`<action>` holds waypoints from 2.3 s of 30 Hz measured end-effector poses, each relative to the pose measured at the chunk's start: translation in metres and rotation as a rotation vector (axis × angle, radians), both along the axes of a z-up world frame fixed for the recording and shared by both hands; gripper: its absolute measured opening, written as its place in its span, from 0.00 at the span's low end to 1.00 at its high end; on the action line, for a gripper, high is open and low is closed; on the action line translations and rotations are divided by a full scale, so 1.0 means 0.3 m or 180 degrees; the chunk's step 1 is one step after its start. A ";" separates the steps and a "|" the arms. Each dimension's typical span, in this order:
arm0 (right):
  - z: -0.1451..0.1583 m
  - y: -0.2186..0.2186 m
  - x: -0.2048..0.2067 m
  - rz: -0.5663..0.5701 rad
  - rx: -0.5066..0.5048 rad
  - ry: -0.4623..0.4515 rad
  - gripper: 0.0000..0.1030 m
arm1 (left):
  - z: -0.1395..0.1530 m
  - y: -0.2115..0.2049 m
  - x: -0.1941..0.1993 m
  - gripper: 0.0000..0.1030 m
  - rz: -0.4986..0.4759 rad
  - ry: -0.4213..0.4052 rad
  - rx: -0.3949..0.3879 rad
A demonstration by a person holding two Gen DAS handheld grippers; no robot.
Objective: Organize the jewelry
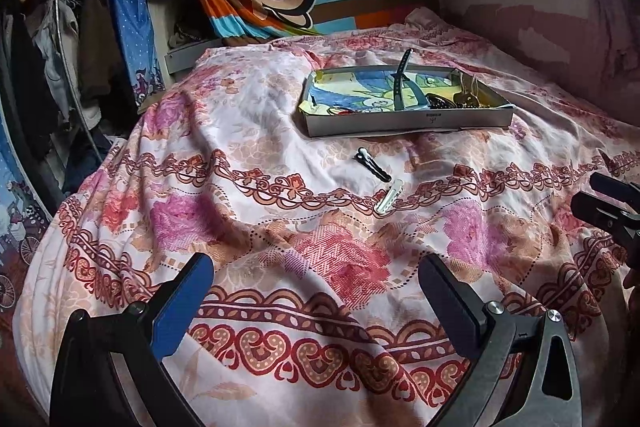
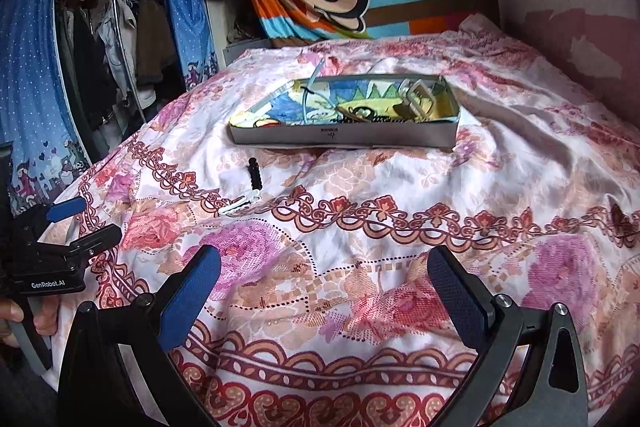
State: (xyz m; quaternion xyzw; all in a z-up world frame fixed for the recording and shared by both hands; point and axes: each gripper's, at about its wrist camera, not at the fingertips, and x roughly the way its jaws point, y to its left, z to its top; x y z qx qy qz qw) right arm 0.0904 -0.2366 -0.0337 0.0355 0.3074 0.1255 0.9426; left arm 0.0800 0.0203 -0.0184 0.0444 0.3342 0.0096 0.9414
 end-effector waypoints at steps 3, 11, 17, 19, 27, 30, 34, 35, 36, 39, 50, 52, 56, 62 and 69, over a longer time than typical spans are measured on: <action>-0.009 -0.003 0.059 0.0073 0.0030 0.0116 0.98 | -0.009 0.005 0.043 1.00 -0.0095 0.0126 -0.0144; -0.048 0.057 0.199 0.0287 -0.0125 0.0329 0.98 | -0.027 0.051 0.229 1.00 -0.0335 0.0394 -0.0664; -0.054 0.169 0.245 0.0621 -0.0424 0.0292 0.98 | -0.061 0.110 0.394 0.83 -0.0413 0.0615 -0.1095; -0.058 0.206 0.259 0.0717 -0.0490 0.0269 0.98 | -0.082 0.113 0.444 0.77 -0.0452 0.0706 -0.1163; -0.062 0.306 0.365 0.0945 -0.0558 0.0252 0.76 | -0.135 0.097 0.592 0.41 -0.0652 0.0888 -0.1274; -0.085 0.342 0.416 0.1037 -0.0536 0.0336 0.66 | -0.156 0.100 0.652 0.33 -0.0779 0.0970 -0.1466; -0.129 0.384 0.470 0.1166 -0.0469 0.0483 0.51 | -0.183 0.090 0.717 0.26 -0.0933 0.1063 -0.1559; -0.142 0.393 0.479 0.1197 -0.0464 0.0537 0.50 | -0.188 0.089 0.730 0.25 -0.0943 0.1067 -0.1569; -0.153 0.400 0.486 0.1221 -0.0467 0.0578 0.46 | -0.194 0.088 0.744 0.25 -0.0949 0.1083 -0.1592; -0.173 0.412 0.493 0.1282 -0.0464 0.0646 0.35 | -0.202 0.088 0.775 0.25 -0.0958 0.1089 -0.1657; -0.200 0.420 0.528 0.1455 -0.0293 0.0763 0.21 | -0.215 0.046 0.818 0.16 -0.0954 0.1135 -0.1467; -0.204 0.428 0.537 0.1491 -0.0290 0.0789 0.17 | -0.219 0.047 0.822 0.15 -0.0943 0.1143 -0.1479; -0.202 0.418 0.535 0.1453 -0.0257 0.0770 0.12 | -0.221 0.048 0.822 0.15 -0.0936 0.1137 -0.1472; -0.197 0.371 0.522 0.1281 -0.0186 0.0723 0.01 | -0.221 0.047 0.806 0.15 -0.0917 0.1124 -0.1432; -0.192 0.322 0.505 0.1213 -0.0036 0.0732 0.01 | -0.212 0.061 0.769 0.14 -0.0810 0.1149 -0.1363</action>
